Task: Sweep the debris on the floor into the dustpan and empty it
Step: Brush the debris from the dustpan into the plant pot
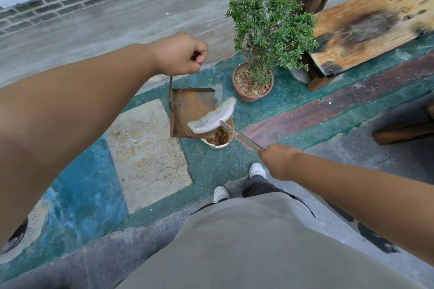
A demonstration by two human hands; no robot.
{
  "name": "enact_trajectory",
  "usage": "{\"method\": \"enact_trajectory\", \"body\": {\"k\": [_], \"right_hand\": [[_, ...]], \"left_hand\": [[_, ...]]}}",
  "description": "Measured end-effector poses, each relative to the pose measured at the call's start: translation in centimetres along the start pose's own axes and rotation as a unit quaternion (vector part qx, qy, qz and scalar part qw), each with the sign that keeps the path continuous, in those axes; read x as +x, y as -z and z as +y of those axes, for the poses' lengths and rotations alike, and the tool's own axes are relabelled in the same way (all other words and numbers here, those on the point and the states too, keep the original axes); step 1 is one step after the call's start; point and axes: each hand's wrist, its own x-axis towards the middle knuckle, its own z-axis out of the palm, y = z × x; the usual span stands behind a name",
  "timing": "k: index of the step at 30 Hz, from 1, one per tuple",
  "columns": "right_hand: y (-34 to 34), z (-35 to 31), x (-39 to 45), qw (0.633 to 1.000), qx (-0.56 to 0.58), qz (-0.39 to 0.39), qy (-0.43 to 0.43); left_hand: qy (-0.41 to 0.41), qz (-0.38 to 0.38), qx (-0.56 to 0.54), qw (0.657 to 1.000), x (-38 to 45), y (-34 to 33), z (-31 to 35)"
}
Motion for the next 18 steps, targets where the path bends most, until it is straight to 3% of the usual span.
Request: {"method": "enact_trajectory", "body": {"k": [9,14,18], "right_hand": [[-3.6,2.8,-1.0,0.998,-0.001,-0.035,-0.060],[-3.3,3.1,-0.5,0.990,0.103,-0.029,-0.087],[-1.1,1.8,0.1,0.980,0.188,0.026,-0.066]], "left_hand": [[0.045,0.019,-0.012,0.999,-0.4,0.6,-1.3],[0.061,0.024,-0.010,0.998,-1.2,1.2,-2.0],[0.056,0.033,-0.008,0.998,-1.5,1.3,-2.2]]}}
